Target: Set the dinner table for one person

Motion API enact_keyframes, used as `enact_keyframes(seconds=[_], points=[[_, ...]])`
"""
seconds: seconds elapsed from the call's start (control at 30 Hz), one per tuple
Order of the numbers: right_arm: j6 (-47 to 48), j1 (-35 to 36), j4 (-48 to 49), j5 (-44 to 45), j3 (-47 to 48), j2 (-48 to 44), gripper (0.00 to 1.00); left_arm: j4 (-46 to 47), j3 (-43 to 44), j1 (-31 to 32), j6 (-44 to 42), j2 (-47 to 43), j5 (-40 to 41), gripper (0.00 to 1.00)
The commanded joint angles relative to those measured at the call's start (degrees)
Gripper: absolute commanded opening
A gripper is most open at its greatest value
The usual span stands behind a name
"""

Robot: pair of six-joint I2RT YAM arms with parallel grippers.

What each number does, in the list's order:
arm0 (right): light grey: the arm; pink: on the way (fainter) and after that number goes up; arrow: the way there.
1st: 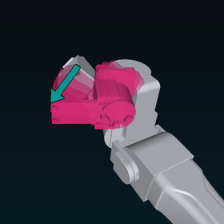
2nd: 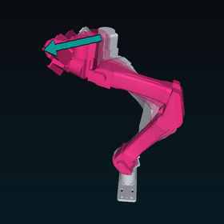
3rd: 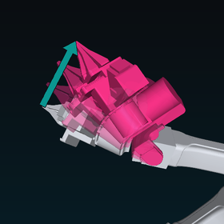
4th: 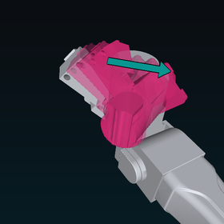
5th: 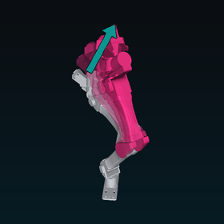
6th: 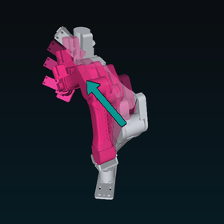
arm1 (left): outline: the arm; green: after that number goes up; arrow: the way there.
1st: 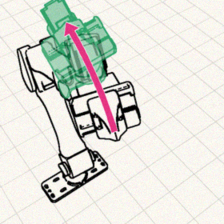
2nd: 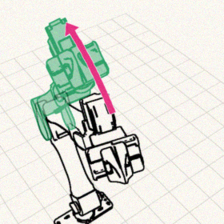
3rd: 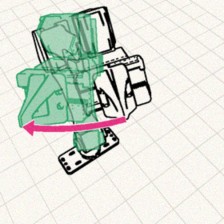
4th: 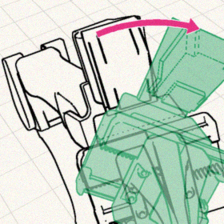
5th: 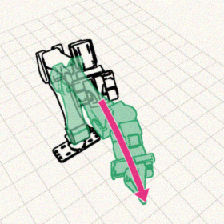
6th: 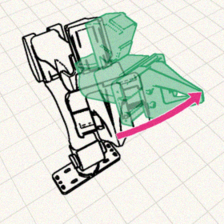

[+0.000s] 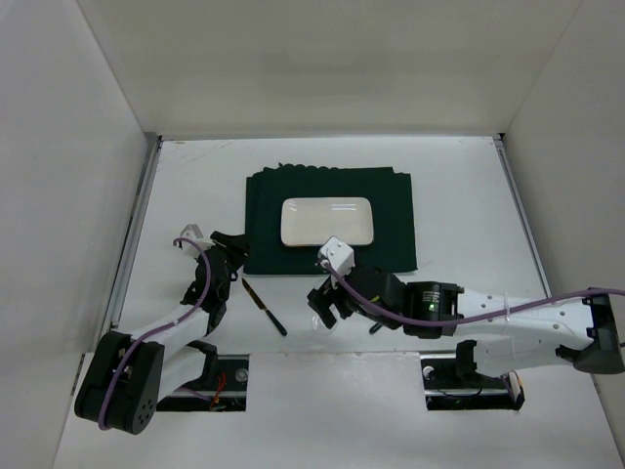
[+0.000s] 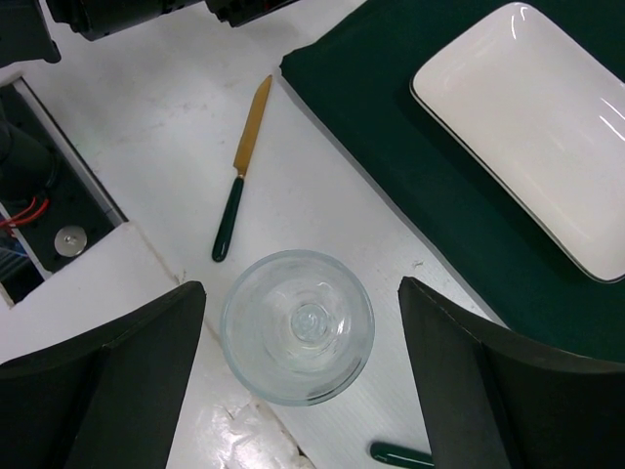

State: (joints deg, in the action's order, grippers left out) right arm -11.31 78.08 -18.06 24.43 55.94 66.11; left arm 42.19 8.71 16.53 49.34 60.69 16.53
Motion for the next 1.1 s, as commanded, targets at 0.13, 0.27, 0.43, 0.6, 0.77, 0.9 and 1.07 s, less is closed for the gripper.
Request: enact_keyframes(seconds=[0.13,0.27,0.43,0.6,0.77,0.9,1.07], points=[[0.41,0.53,0.93,0.89,1.45,0.78,0.81,2.28,0.96,0.38,-0.56,0.22,0.6,0.44],[0.15,0.53,0.75,0.89,1.1,1.39,0.77,2.01,0.78,0.38,-0.65,-0.57,1.04,0.44],[0.06,0.53,1.1,1.15,0.75,1.92,0.72,2.01,0.87,0.56,-0.74,-0.57,0.87,0.44],[-0.2,0.53,0.75,1.94,0.57,2.01,0.67,2.1,0.78,0.65,-0.83,-0.31,1.13,0.44],[-0.29,0.53,0.57,2.12,0.4,1.75,0.6,2.01,0.87,0.82,-0.83,-0.66,1.13,0.44],[-0.29,0.53,0.4,2.12,0.39,1.74,0.56,2.01,0.87,1.08,-1.0,-0.74,1.22,0.44],[-0.12,0.53,0.31,2.21,1.01,1.31,0.55,2.1,0.87,1.09,-1.0,-0.66,1.22,0.44]])
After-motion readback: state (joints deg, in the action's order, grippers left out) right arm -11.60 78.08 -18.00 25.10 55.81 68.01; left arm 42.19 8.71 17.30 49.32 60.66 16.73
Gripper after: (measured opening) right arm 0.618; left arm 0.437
